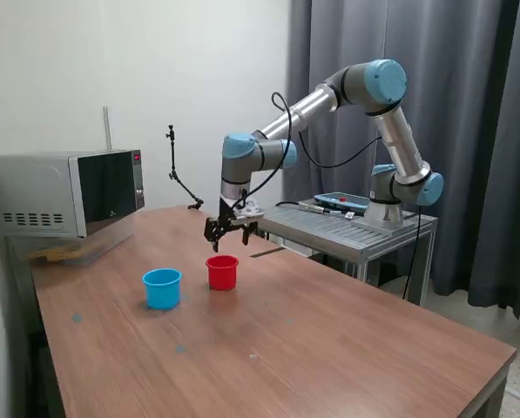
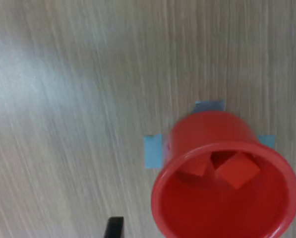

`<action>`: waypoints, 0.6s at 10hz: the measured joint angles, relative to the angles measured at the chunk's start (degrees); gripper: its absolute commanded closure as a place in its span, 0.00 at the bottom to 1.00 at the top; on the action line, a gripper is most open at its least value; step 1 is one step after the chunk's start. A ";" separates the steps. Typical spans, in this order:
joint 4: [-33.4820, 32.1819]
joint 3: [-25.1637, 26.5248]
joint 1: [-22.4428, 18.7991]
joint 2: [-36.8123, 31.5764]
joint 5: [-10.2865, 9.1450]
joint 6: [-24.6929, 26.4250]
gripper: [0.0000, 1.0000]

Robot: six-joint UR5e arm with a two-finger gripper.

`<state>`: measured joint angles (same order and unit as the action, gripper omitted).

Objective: Place red objects in the red bin, and blue objects in the blue bin.

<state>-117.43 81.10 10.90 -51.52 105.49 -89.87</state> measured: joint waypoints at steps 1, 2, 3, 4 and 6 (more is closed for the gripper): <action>0.01 -0.13 -0.03 -0.17 0.03 -0.43 0.00; 0.03 -0.27 -0.16 -0.76 0.04 -1.85 0.00; 0.11 -0.62 -0.36 -2.06 0.10 -5.18 0.00; 0.41 -1.22 -0.55 -4.10 0.14 -11.76 0.00; 3.68 -2.33 -0.68 -8.80 0.43 -28.83 0.00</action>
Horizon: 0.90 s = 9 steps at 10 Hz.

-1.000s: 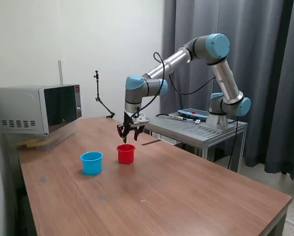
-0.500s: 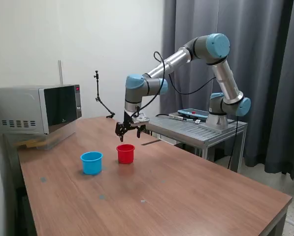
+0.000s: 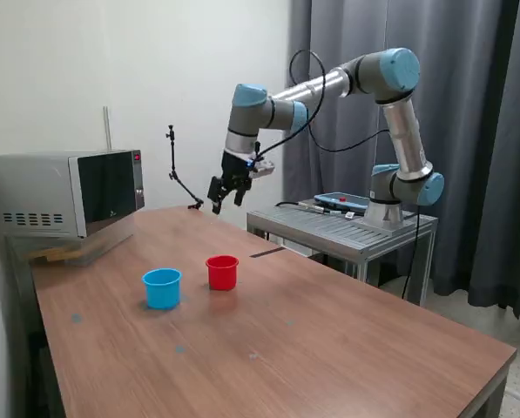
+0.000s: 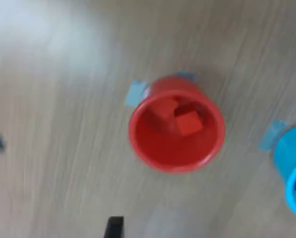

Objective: Place red objects in the red bin, and blue objects in the blue bin.

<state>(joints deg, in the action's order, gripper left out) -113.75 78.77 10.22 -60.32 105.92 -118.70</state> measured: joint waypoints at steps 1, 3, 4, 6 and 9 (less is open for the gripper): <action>2.17 -0.24 -0.01 -2.28 0.11 -8.29 0.00; 4.71 -0.18 -0.03 -7.37 -0.09 -24.02 0.00; 5.33 -0.06 -0.05 -9.97 -0.22 -29.49 0.00; 9.94 -0.39 -0.07 -14.99 -0.41 -37.39 0.00; 20.04 -1.90 -0.07 -21.14 -3.76 -45.28 0.00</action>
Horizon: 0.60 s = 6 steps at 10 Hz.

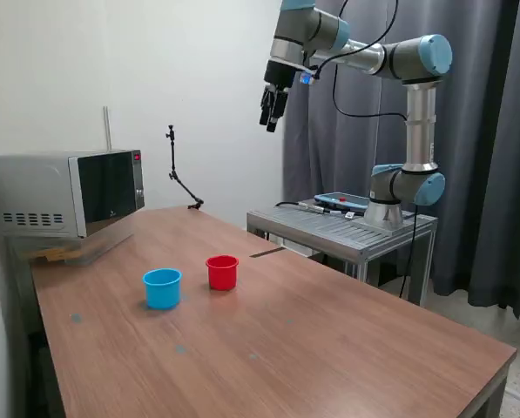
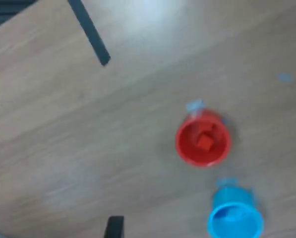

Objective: Place red objects in the red bin, and blue objects in the blue bin.

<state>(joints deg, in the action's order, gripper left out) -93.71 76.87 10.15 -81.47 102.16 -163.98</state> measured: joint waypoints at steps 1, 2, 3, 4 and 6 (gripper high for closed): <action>2.84 -0.60 0.05 -1.85 -3.17 -3.10 0.00; 5.32 -1.09 0.11 -3.23 -5.91 -5.47 0.00; 6.99 -1.26 0.13 -4.35 -7.66 -7.58 0.00; 7.91 -1.30 0.07 -5.28 -8.74 -9.63 0.00; 9.55 -1.17 -1.69 -6.25 -9.77 -12.34 0.00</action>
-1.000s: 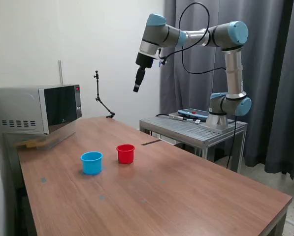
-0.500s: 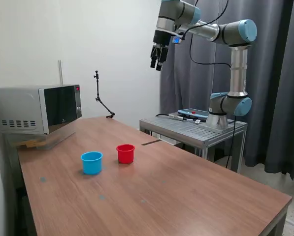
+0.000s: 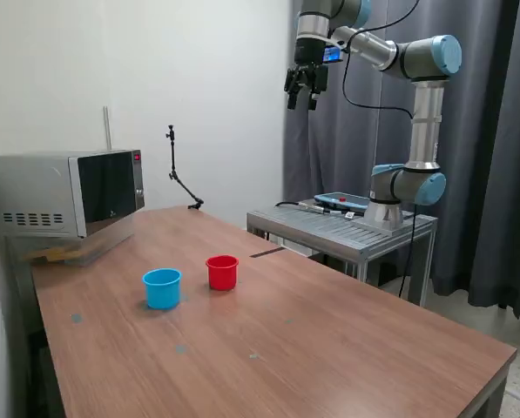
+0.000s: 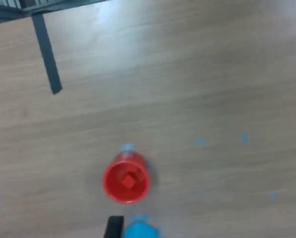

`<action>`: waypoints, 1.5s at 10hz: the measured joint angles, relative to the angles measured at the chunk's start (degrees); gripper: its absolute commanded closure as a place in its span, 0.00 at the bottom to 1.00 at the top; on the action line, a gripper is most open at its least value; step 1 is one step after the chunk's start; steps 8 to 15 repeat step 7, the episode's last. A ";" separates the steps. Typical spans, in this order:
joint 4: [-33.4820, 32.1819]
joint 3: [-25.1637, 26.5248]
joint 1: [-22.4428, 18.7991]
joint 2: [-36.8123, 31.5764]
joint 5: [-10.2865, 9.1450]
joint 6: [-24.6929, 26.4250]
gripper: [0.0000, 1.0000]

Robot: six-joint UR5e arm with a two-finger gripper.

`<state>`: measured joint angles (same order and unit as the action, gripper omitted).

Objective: Place red objects in the red bin, and blue objects in the blue bin.

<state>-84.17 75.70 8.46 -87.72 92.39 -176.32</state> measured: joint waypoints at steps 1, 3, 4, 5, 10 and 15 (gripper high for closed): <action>1.12 0.06 -1.18 -0.15 -0.17 -0.66 0.00; 2.26 0.82 -3.11 -0.06 -0.21 -1.21 0.00; 2.26 1.62 -3.64 0.09 -0.18 -1.29 0.00; 2.10 2.39 -3.92 0.24 -0.13 -1.34 0.00; 0.88 4.43 -3.77 0.80 -0.07 -1.38 0.00; 0.88 4.43 -3.77 0.80 -0.07 -1.38 0.00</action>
